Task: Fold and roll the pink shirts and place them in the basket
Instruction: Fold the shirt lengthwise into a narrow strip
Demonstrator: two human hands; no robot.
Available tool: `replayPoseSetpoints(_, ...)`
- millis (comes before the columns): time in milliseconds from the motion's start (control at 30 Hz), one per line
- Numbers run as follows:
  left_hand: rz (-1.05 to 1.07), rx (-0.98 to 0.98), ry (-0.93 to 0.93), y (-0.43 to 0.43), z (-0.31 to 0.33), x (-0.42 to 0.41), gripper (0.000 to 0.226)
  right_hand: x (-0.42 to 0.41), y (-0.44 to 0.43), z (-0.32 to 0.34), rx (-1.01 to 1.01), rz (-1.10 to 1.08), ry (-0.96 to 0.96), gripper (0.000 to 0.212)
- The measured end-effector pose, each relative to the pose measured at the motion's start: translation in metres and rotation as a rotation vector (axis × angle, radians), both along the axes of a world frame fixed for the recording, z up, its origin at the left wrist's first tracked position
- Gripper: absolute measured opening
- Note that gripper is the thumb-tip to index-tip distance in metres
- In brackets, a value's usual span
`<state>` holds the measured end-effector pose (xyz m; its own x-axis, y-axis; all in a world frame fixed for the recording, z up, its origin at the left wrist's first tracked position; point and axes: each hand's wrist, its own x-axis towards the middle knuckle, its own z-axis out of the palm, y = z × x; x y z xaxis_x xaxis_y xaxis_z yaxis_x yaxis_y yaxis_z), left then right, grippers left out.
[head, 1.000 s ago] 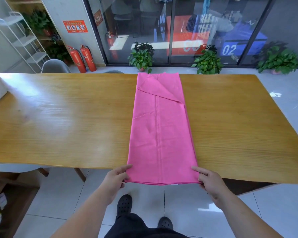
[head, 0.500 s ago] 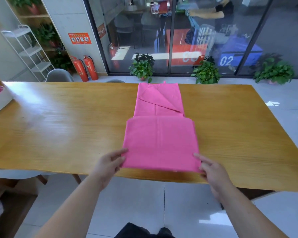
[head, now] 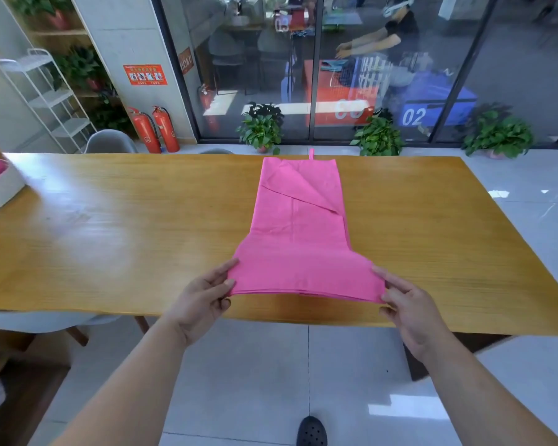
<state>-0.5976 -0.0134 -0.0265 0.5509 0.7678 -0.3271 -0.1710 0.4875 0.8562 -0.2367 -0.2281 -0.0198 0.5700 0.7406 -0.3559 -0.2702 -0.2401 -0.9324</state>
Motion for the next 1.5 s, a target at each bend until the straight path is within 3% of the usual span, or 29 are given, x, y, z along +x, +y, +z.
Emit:
replayPoseSetpoints(200, -0.189, 0.061, 0.515, -0.057, -0.052, -0.043, 0.045, -0.050, -0.058, -0.040, -0.284, 0.137, -0.109, 0.052)
replayPoseSetpoints(567, -0.204, 0.002, 0.654, -0.130, -0.090, -0.093, 0.042, -0.096, -0.128, -0.075, -0.426, 0.209, -0.097, 0.051)
replayPoseSetpoints(700, -0.377, 0.068, 0.823, -0.143, -0.115, -0.103, 0.048, -0.102, -0.146, -0.102, -0.592, 0.324, -0.140, 0.052)
replayPoseSetpoints(833, -0.579, 0.260, 1.068, -0.132, -0.131, -0.097, 0.055, -0.095, -0.132, -0.114, -0.714, 0.485, -0.353, 0.048)
replayPoseSetpoints(933, -0.601, 0.580, 1.206, -0.104, -0.111, -0.067, 0.062, -0.085, -0.090, -0.107, -0.687, 0.563, -0.575, 0.053)
replayPoseSetpoints(1067, -0.508, 0.945, 1.178, -0.064, -0.066, -0.012, 0.064, -0.073, -0.022, -0.082, -0.575, 0.549, -0.888, 0.056)
replayPoseSetpoints(1167, -0.551, 0.976, 1.152, -0.041, -0.053, 0.021, 0.071, -0.069, 0.017, -0.071, -0.567, 0.619, -1.042, 0.066)
replayPoseSetpoints(1367, -0.774, 1.028, 1.352, -0.036, -0.077, 0.038, 0.091, -0.063, 0.029, -0.090, -0.670, 0.890, -1.158, 0.084)
replayPoseSetpoints(1500, -0.801, 1.150, 1.445, -0.035, -0.085, 0.035, 0.083, -0.061, 0.024, -0.093, -0.694, 0.853, -1.341, 0.090)
